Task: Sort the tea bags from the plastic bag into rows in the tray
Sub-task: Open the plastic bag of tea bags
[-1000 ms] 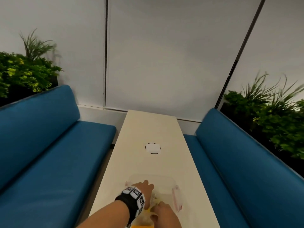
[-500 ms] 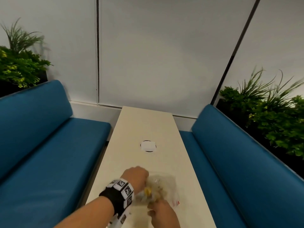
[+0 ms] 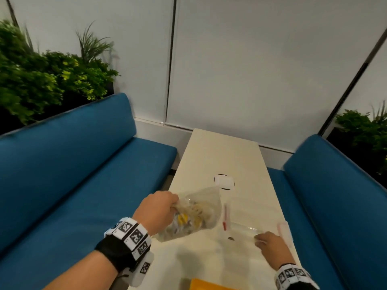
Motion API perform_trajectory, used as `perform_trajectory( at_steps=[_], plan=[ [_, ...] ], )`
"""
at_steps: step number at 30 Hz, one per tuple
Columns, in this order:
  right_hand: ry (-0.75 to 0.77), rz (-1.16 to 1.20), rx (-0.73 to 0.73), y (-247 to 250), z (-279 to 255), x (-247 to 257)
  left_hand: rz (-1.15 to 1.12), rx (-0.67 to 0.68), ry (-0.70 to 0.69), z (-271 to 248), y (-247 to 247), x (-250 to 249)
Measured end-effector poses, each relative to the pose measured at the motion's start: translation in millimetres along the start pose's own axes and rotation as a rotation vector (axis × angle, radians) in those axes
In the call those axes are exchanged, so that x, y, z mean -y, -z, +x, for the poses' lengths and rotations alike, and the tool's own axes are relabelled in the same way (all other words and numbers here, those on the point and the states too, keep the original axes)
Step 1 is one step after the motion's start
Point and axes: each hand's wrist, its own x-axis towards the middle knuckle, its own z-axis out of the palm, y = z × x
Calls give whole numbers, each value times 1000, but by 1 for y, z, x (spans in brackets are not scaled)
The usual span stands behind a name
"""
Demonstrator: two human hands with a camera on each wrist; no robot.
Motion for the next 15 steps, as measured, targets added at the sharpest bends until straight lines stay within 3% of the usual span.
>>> perform_trajectory(
  at_steps=[5, 10, 13, 15],
  plan=[
    [-41, -4, -15, 7, 3, -8, 52, 87, 56, -25, -62, 34],
    [-57, -86, -162, 3, -15, 7, 42, 198, 40, -49, -115, 47],
    [48, 20, -261, -5, -31, 28, -33, 253, 33, -59, -133, 58],
    [133, 129, -233, -14, -41, 40, -137, 167, 47, -63, -134, 66]
  ],
)
